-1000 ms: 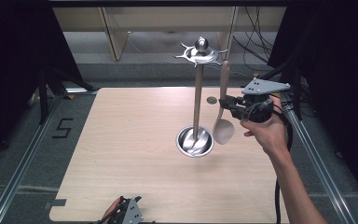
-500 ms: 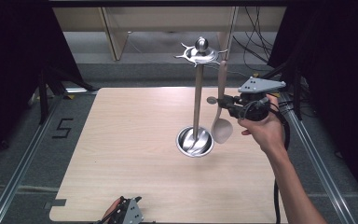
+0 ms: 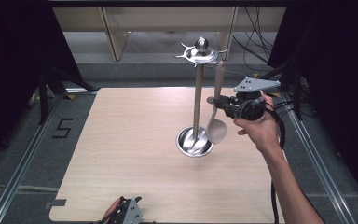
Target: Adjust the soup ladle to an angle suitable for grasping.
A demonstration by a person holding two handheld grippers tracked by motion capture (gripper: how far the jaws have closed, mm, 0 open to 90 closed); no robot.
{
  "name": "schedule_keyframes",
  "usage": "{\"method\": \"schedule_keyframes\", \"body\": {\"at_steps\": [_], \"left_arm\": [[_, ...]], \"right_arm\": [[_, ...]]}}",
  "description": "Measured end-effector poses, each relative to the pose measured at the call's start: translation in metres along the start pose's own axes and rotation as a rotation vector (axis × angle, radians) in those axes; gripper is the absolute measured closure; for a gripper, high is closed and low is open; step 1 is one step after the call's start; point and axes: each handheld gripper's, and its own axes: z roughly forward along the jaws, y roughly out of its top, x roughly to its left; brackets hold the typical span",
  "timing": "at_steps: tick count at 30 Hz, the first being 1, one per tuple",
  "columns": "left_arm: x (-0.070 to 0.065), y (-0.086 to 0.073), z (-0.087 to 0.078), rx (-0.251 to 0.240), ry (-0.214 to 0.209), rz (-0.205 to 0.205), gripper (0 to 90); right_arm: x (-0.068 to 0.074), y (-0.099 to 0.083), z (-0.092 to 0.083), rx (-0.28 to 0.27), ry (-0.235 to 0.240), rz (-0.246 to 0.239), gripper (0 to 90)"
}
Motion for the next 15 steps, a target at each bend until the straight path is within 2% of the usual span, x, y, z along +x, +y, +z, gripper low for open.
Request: {"method": "schedule_keyframes", "body": {"at_steps": [3, 5, 8, 9, 11, 15], "left_arm": [[0.0003, 0.0002, 0.0000, 0.005, 0.000, 0.004, 15.2], [0.0003, 0.0001, 0.0006, 0.006, 0.001, 0.004, 15.2], [0.0005, 0.0002, 0.0002, 0.007, 0.007, 0.011, 15.2], [0.0002, 0.0001, 0.0005, 0.006, 0.001, 0.005, 15.2], [0.0002, 0.0002, 0.0003, 0.005, 0.001, 0.004, 15.1], [-0.0001, 0.0000, 0.0008, 0.004, 0.008, 0.005, 15.2]], "right_arm": [[0.0004, -0.0003, 0.0013, -0.010, 0.009, 0.010, 77.1], [0.0021, -0.0003, 0.0015, -0.013, -0.006, 0.001, 76.8], [0.0013, 0.0000, 0.0004, -0.007, -0.002, -0.010, 76.5], [0.0018, -0.0007, 0.0012, -0.026, -0.001, 0.012, 76.2], [-0.0003, -0.0001, -0.0006, -0.028, 0.002, 0.001, 75.5], [0.0009, -0.0003, -0.0039, -0.053, 0.005, 0.024, 72.0]]}}
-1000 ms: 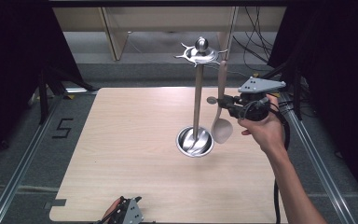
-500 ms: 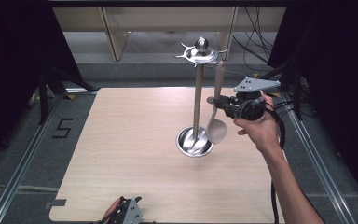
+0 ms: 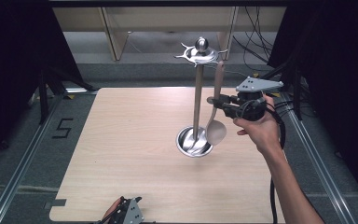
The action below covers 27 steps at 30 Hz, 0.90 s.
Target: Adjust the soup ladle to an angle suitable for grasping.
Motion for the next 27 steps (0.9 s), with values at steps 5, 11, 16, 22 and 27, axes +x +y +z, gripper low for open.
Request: {"method": "schedule_keyframes", "body": {"at_steps": [5, 11, 16, 22, 27], "left_arm": [[0.000, 0.000, 0.000, 0.002, -0.007, -0.002, 15.2], [0.001, 0.000, -0.001, 0.003, -0.002, 0.002, 15.2], [0.001, 0.000, -0.001, 0.001, -0.003, 0.000, 15.2], [0.000, 0.000, -0.001, 0.002, -0.005, -0.002, 15.2], [0.000, 0.000, -0.001, -0.002, 0.008, 0.005, 15.1]], "right_arm": [[0.001, -0.002, -0.005, -0.005, -0.003, -0.007, 65.5], [0.003, -0.014, -0.010, -0.011, -0.021, 0.032, 48.6], [0.004, -0.024, -0.013, -0.008, -0.026, 0.048, 43.6], [0.009, -0.038, -0.020, -0.020, -0.012, 0.046, 39.3], [0.014, -0.051, -0.027, -0.022, -0.013, 0.067, 38.1]]}}
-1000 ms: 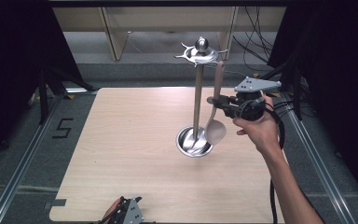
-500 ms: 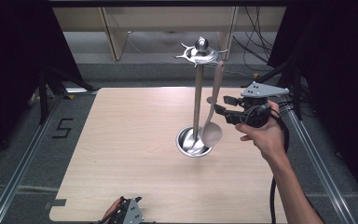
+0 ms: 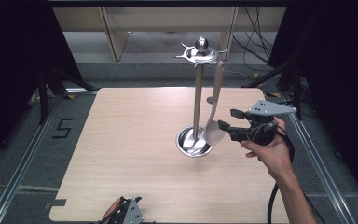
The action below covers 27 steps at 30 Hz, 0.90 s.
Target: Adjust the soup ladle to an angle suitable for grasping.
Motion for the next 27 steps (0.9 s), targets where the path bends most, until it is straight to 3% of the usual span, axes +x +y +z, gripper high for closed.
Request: {"method": "schedule_keyframes", "body": {"at_steps": [9, 11, 13, 15, 16, 18, 25, 26, 27], "left_arm": [[0.000, 0.000, 0.001, -0.010, -0.004, -0.013, 15.2], [0.000, 0.000, 0.001, -0.008, -0.012, -0.015, 15.2], [0.000, 0.000, 0.001, -0.010, -0.009, -0.016, 15.2], [0.000, 0.000, 0.000, -0.001, 0.004, 0.000, 15.2], [0.000, 0.000, -0.001, -0.002, 0.004, 0.002, 15.1], [0.000, 0.000, 0.000, 0.000, 0.003, -0.001, 15.2], [0.000, 0.001, 0.000, -0.003, 0.001, 0.001, 15.2], [0.001, 0.001, 0.000, 0.000, 0.002, 0.005, 15.1], [0.000, 0.000, 0.000, 0.000, -0.004, 0.001, 15.1]], "right_arm": [[0.004, -0.018, -0.005, 0.011, 0.009, -0.009, 37.1], [0.008, -0.021, -0.005, 0.023, 0.018, 0.014, 37.2], [0.006, -0.023, -0.003, 0.010, 0.016, -0.011, 37.2], [0.009, -0.027, -0.003, 0.024, 0.025, 0.019, 37.0], [0.009, -0.030, -0.001, 0.004, 0.027, 0.009, 36.9], [0.011, -0.033, -0.001, 0.002, 0.027, 0.026, 36.9], [0.009, -0.042, -0.002, 0.012, 0.018, 0.014, 36.2], [0.010, -0.043, -0.002, 0.014, 0.022, 0.035, 36.1], [0.008, -0.045, -0.001, 0.011, 0.029, 0.016, 36.1]]}}
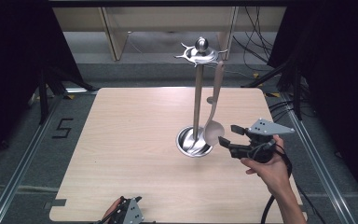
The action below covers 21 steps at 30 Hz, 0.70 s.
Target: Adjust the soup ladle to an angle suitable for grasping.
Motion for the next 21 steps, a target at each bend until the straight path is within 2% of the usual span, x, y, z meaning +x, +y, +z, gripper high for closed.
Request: {"method": "schedule_keyframes", "body": {"at_steps": [2, 3, 5, 7, 9, 10, 11, 12, 13, 15, 16, 17, 18, 21], "left_arm": [[0.000, 0.000, 0.000, 0.000, -0.001, -0.003, 15.2], [0.000, 0.000, 0.000, -0.009, -0.009, -0.012, 15.2], [-0.001, 0.000, 0.001, -0.023, -0.007, -0.027, 15.2], [0.000, 0.000, 0.001, -0.014, -0.005, -0.016, 15.2], [0.000, 0.000, 0.000, -0.014, -0.009, -0.016, 15.2], [0.001, 0.001, 0.000, -0.001, 0.004, -0.001, 15.2], [0.001, 0.001, 0.000, -0.001, 0.004, -0.001, 15.1], [0.000, 0.001, 0.001, -0.015, -0.014, -0.020, 15.2], [0.000, 0.001, 0.001, -0.006, -0.002, -0.016, 15.2], [0.001, 0.002, 0.001, -0.002, -0.002, -0.008, 15.2], [0.000, 0.002, 0.001, -0.010, -0.004, -0.012, 15.2], [0.000, 0.002, 0.001, -0.010, -0.004, -0.012, 15.2], [0.001, 0.003, 0.002, 0.002, -0.002, -0.005, 15.2], [0.002, 0.002, 0.002, -0.001, -0.002, -0.013, 15.2]], "right_arm": [[0.001, -0.004, -0.001, 0.024, 0.001, 0.015, 35.7], [0.000, -0.006, 0.001, 0.010, -0.008, -0.003, 35.6], [-0.001, -0.008, 0.001, 0.024, -0.003, -0.011, 35.2], [0.000, -0.012, 0.002, 0.028, -0.004, -0.015, 34.7], [0.001, -0.013, 0.001, 0.045, -0.002, 0.004, 34.5], [0.002, -0.016, 0.003, 0.056, 0.002, 0.006, 34.2], [0.002, -0.016, 0.003, 0.056, 0.002, 0.006, 34.2], [0.003, -0.019, 0.004, 0.062, 0.002, 0.004, 34.0], [0.003, -0.020, 0.006, 0.053, 0.007, 0.002, 33.9], [0.003, -0.021, 0.005, 0.071, -0.003, -0.008, 33.6], [0.001, -0.022, 0.007, 0.055, -0.010, -0.039, 33.5], [0.001, -0.022, 0.007, 0.055, -0.010, -0.039, 33.5], [0.003, -0.023, 0.006, 0.078, -0.009, -0.016, 33.3], [0.000, -0.024, 0.004, 0.083, 0.002, -0.031, 33.1]]}}
